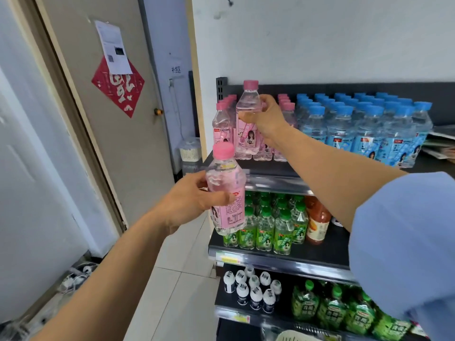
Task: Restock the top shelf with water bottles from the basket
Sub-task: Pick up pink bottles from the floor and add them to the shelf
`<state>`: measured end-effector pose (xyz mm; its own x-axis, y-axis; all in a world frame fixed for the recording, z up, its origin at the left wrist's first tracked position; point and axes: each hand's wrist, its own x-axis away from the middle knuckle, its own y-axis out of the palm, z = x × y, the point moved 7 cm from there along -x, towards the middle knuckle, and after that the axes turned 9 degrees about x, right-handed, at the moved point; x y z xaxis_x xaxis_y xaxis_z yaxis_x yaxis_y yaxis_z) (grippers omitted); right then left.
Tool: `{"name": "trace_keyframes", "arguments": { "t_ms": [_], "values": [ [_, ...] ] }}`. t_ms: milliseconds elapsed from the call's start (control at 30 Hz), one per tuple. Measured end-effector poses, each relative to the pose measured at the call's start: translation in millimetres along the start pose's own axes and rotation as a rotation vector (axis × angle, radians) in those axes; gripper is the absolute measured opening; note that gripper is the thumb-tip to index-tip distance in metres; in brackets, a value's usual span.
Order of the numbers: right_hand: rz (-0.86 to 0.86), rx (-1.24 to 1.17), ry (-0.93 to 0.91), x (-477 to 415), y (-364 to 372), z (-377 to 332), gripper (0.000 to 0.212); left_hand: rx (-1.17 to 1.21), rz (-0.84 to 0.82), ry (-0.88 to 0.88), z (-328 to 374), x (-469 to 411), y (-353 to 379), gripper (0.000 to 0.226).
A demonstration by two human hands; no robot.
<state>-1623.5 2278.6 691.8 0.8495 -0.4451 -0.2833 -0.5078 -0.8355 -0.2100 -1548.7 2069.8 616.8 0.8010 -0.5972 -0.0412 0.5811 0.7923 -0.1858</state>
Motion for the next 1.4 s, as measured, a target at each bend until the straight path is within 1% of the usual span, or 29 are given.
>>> {"name": "trace_keyframes", "arguments": {
  "t_ms": [200,400,667,833,900,967,1100,1233,1300,1367,1400],
  "values": [
    [0.037,0.079,0.043,-22,17,26,0.07,-0.003,-0.027,-0.016,-11,-8,-16,0.029],
    [-0.022,0.115,0.054,-20,29,40,0.071,-0.009,-0.026,-0.026,-18,-17,-25,0.03],
    [-0.006,0.135,0.079,-20,32,49,0.076,-0.034,-0.023,-0.042,-26,-22,-19,0.033],
    [0.036,0.144,0.079,-21,33,56,0.079,-0.043,-0.027,-0.062,-29,-24,-18,0.034],
    [0.044,0.212,0.065,-20,34,53,0.08,-0.039,-0.019,-0.062,-29,-24,-19,0.033],
    [0.075,0.328,0.061,-22,33,51,0.082,-0.031,-0.009,-0.061,-29,-23,-20,0.031],
    [0.085,0.496,0.165,-19,34,64,0.09,-0.021,-0.009,-0.055,-28,-20,-19,0.031],
    [0.057,0.526,0.14,-11,34,67,0.083,-0.027,-0.009,-0.05,-27,-20,-17,0.031],
    [0.089,0.554,0.123,-8,30,63,0.081,-0.029,-0.021,-0.045,-26,-22,-15,0.031],
    [0.132,0.561,0.073,-1,24,52,0.072,-0.028,-0.029,-0.039,-25,-24,-12,0.03],
    [0.128,0.543,0.041,5,21,45,0.063,-0.019,-0.032,-0.036,-25,-25,-11,0.029]
  ]
}}
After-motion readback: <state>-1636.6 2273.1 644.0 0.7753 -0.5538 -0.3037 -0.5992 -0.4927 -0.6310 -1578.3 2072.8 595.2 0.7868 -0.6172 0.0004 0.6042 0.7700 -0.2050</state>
